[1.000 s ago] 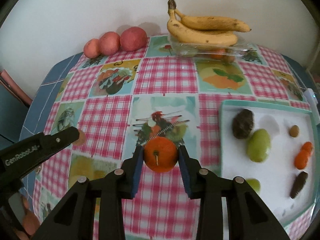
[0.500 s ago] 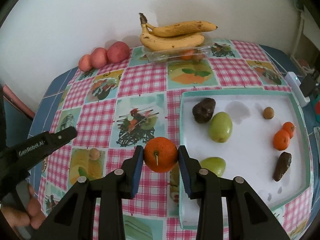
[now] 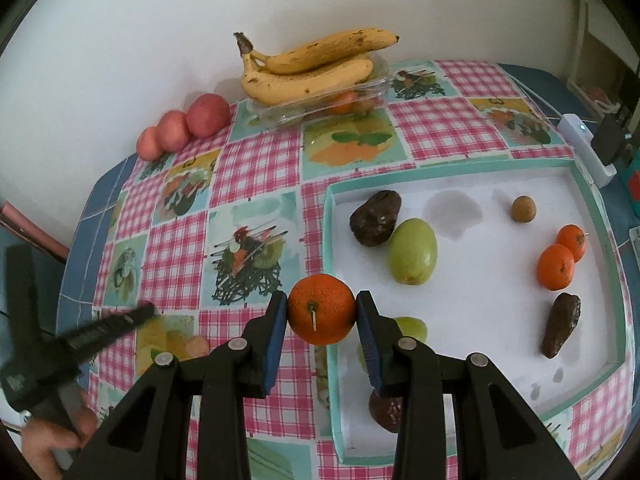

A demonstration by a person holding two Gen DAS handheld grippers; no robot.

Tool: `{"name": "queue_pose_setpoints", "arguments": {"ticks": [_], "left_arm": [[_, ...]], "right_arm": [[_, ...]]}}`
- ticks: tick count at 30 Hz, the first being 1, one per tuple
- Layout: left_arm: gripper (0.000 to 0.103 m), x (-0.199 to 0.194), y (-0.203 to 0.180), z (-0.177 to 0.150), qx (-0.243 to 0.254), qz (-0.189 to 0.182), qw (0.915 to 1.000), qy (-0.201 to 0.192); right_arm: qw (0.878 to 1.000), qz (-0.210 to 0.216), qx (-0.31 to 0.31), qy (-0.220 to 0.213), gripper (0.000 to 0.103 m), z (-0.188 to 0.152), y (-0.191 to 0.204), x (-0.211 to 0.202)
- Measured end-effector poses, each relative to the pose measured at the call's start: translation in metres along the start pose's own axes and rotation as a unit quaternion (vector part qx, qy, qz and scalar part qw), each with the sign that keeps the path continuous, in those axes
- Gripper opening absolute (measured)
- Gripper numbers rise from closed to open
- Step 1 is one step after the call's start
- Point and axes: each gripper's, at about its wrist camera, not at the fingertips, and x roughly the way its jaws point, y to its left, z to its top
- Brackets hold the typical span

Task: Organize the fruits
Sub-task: 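Lift and carry the orange and small brown fruit over the white tray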

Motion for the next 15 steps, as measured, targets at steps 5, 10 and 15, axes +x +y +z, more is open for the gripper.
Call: {"name": "queue_pose_setpoints", "arguments": {"ticks": [5,10,15], "left_arm": [[0.039,0.025,-0.028,-0.019,0.06,0.023,0.9965,0.054],[0.043,0.037,-0.04,-0.031,0.089,0.05,0.9929,0.06],[0.031,0.039,-0.044,-0.034,0.092,0.052,0.9928,0.056]], "right_arm": [[1.0,0.003,0.004,0.0,0.037,0.001,-0.004,-0.002],[1.0,0.009,0.007,-0.002,0.037,0.002,-0.004,-0.004],[1.0,0.012,0.011,-0.005,0.037,0.002,-0.006,-0.006]]}}
